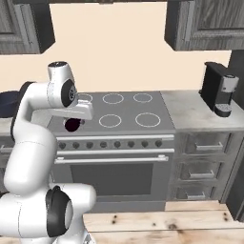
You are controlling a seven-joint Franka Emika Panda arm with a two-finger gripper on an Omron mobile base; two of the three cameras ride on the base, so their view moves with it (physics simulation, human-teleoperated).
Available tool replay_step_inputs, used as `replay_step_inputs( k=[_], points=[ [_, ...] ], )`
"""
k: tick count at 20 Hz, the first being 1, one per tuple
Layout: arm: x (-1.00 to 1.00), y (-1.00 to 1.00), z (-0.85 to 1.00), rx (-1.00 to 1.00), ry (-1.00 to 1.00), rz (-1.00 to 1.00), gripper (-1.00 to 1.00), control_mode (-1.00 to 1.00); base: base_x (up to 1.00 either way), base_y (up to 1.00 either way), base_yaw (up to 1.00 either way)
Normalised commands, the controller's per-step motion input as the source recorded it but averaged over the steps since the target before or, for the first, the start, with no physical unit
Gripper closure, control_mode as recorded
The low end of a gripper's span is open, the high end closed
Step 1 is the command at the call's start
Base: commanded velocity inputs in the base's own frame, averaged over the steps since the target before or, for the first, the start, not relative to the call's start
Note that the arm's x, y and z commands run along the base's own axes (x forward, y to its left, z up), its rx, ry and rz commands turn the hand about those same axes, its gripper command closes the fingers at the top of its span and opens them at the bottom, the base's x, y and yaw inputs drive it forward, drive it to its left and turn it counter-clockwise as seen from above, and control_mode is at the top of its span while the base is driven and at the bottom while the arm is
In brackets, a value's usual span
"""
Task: Turn on the sink faucet. Then move the eggplant from the counter to the sink. Turn off the sink. Move the vegetable from the sink to the pot next to the stove. Finally move the pot to the front right burner.
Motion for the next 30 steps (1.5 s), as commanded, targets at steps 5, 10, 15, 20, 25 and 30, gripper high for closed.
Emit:
replay_step_inputs(
  k=[5, 10, 15, 20, 25, 30],
  points=[
    [0.0, 0.0, 0.0, 0.0, 0.0, 0.0, 1.0, 1.0, 0.1, 0.01, 0.01],
    [0.0, 0.0, 0.0, 0.0, 0.0, 0.0, 1.0, 1.0, 0.25, 0.12, 0.0],
    [0.0, 0.0, 0.0, 0.0, 0.0, 0.0, 1.0, 1.0, 0.31, 0.15, 0.0],
    [0.0, 0.0, 0.0, 0.0, 0.0, 0.0, 1.0, 1.0, 0.31, 0.01, 0.01],
    [0.0, 0.0, 0.0, 0.0, 0.0, 0.0, 1.0, 1.0, 0.38, 0.05, 0.02],
    [0.0, 0.0, 0.0, 0.0, 0.0, 0.0, 1.0, 1.0, 0.44, 0.14, 0.02]
  ],
)
